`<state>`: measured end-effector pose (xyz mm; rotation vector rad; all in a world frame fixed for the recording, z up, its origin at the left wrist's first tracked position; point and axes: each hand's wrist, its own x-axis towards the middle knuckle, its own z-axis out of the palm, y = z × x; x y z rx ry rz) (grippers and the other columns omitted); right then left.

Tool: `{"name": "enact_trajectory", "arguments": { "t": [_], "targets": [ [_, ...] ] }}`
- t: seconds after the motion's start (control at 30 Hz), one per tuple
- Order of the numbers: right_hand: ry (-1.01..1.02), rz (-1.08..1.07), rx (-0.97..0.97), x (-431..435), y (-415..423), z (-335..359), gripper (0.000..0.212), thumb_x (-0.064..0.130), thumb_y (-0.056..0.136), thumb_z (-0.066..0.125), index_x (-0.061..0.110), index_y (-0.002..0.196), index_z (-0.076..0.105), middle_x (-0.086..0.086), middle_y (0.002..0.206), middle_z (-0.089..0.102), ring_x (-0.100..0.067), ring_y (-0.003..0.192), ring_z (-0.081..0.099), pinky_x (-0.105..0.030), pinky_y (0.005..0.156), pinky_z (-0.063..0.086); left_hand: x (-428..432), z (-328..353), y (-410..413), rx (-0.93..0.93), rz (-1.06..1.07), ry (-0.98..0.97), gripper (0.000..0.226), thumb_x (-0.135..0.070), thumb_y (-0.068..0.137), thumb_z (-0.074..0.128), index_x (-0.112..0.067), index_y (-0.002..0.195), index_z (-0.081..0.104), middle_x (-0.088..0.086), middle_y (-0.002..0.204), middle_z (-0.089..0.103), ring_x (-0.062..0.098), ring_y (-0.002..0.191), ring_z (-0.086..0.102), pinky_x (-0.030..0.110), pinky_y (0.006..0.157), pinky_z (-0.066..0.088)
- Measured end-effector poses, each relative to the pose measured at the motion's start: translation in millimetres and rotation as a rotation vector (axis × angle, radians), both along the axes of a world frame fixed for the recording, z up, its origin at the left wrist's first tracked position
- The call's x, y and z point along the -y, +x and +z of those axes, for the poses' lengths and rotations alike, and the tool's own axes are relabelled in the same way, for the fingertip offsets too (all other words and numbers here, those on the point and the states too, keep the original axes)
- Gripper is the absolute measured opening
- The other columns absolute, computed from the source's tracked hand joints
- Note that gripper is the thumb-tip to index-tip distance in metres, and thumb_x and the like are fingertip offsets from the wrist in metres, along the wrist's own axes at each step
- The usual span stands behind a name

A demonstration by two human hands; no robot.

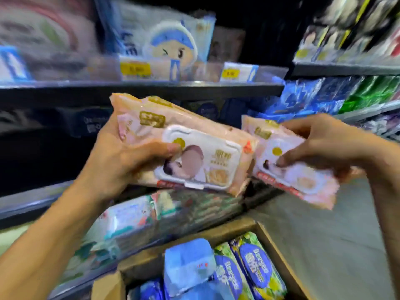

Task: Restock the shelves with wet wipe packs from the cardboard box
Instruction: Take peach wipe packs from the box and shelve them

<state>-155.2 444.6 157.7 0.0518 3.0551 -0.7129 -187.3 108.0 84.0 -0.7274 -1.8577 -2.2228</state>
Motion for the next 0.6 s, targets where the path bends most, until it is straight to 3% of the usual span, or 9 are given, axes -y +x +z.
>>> {"name": "enact_trajectory", "arguments": {
  "t": [0.13, 0.23, 0.33, 0.4, 0.5, 0.6],
  "targets": [
    [-0.160, 0.015, -0.217, 18, 3, 34, 0.039, 0.017, 0.065, 0.092, 0.031, 0.098, 0.078, 0.005, 0.085, 0.080, -0.007, 0.067, 0.066, -0.026, 0.064, 0.056, 10, 26, 7, -0.099, 0.065, 0.039, 0.045, -0.013, 0.065, 0.074, -0.012, 0.109, 0.065, 0.003, 0.102, 0.073, 0.019, 0.096, 0.069, 0.035, 0.090, 0.056],
    [-0.337, 0.024, -0.358, 26, 5, 28, 0.044, 0.016, 0.064, 0.092, 0.042, 0.097, 0.078, 0.009, 0.084, 0.080, -0.007, 0.066, 0.073, -0.032, 0.066, 0.062, 11, 37, 12, -0.138, 0.106, -0.005, 0.044, -0.015, 0.067, 0.073, -0.006, 0.110, 0.065, 0.003, 0.096, 0.072, 0.017, 0.088, 0.069, 0.033, 0.077, 0.058],
    [-0.397, 0.076, -0.432, 28, -2, 38, 0.047, 0.017, 0.063, 0.092, 0.053, 0.088, 0.075, 0.017, 0.084, 0.078, 0.000, 0.065, 0.073, -0.026, 0.063, 0.056, 6, 49, 18, -0.194, 0.208, -0.028, 0.060, -0.013, 0.065, 0.082, 0.002, 0.119, 0.060, 0.010, 0.101, 0.071, 0.024, 0.091, 0.070, 0.046, 0.083, 0.057],
    [-0.425, 0.061, -0.461, 23, -3, 44, 0.041, 0.020, 0.065, 0.093, 0.050, 0.087, 0.075, 0.019, 0.082, 0.077, 0.000, 0.065, 0.072, -0.026, 0.063, 0.054, -2, 59, 22, -0.231, 0.263, -0.025, 0.068, -0.020, 0.064, 0.084, 0.004, 0.121, 0.057, 0.012, 0.097, 0.070, 0.030, 0.086, 0.070, 0.053, 0.082, 0.057],
    [-0.469, -0.011, -0.548, 7, -3, 44, 0.034, 0.037, 0.063, 0.091, 0.042, 0.093, 0.075, 0.017, 0.079, 0.077, -0.009, 0.070, 0.075, -0.036, 0.068, 0.059, -17, 74, 22, -0.314, 0.337, 0.002, 0.072, -0.013, 0.068, 0.085, 0.017, 0.121, 0.047, -0.004, 0.077, 0.066, 0.006, 0.061, 0.063, 0.027, 0.062, 0.056],
    [-0.504, -0.089, -0.656, -6, -3, 45, 0.046, 0.056, 0.053, 0.085, 0.044, 0.096, 0.073, 0.015, 0.079, 0.077, -0.015, 0.076, 0.075, -0.047, 0.077, 0.061, -42, 95, 21, -0.387, 0.367, 0.036, 0.071, -0.009, 0.070, 0.078, 0.013, 0.127, 0.043, 0.007, 0.098, 0.067, 0.014, 0.080, 0.069, 0.027, 0.070, 0.058]
  ]
}}
